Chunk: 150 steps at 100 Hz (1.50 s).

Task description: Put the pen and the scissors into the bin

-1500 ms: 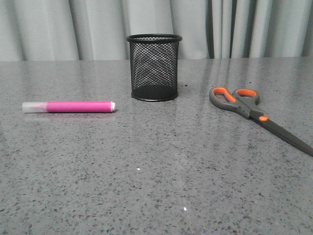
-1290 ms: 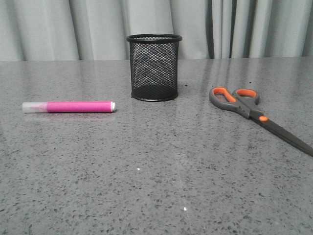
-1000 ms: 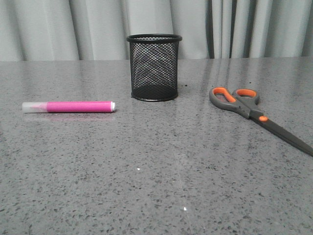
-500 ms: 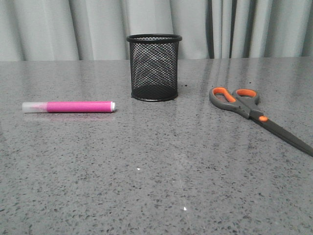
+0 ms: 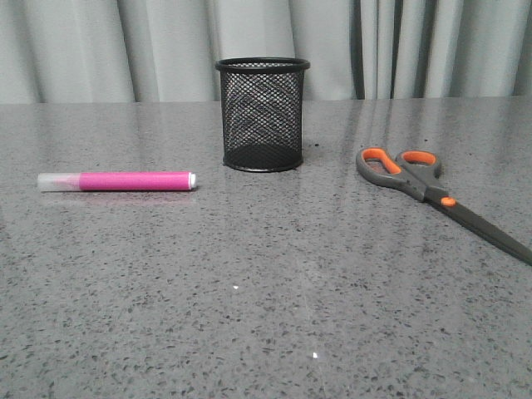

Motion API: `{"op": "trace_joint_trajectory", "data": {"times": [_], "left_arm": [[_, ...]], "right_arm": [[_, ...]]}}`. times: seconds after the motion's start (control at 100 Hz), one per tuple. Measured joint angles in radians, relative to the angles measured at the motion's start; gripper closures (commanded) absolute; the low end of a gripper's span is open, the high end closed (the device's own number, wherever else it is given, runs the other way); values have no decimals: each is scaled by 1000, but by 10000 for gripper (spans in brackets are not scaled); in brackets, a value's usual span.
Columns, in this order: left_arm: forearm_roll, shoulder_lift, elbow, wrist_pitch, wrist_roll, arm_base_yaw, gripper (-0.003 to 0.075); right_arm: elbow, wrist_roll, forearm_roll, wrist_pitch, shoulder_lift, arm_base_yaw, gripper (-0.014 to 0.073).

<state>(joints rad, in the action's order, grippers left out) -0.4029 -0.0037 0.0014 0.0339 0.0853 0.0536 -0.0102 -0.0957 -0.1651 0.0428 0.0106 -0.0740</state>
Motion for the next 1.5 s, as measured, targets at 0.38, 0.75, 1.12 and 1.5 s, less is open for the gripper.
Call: {"op": "trace_joint_trajectory", "data": {"times": [0.38,0.75,1.12,1.5], "left_arm": [[-237,0,0,6,-2,0,740],[-9,196,-236,221,-5,0,739],[69,655,-565,440,111,0,733],[-160,849,-640,458,330,0,307]], "right_arm": [[21,65,-173,-80,0,0,659],[320,47,-175,-387,-286,0,659],[645,-78,-175,-614,-761,10,653],[681,-111,-175,-581,-826,111,162]]}}
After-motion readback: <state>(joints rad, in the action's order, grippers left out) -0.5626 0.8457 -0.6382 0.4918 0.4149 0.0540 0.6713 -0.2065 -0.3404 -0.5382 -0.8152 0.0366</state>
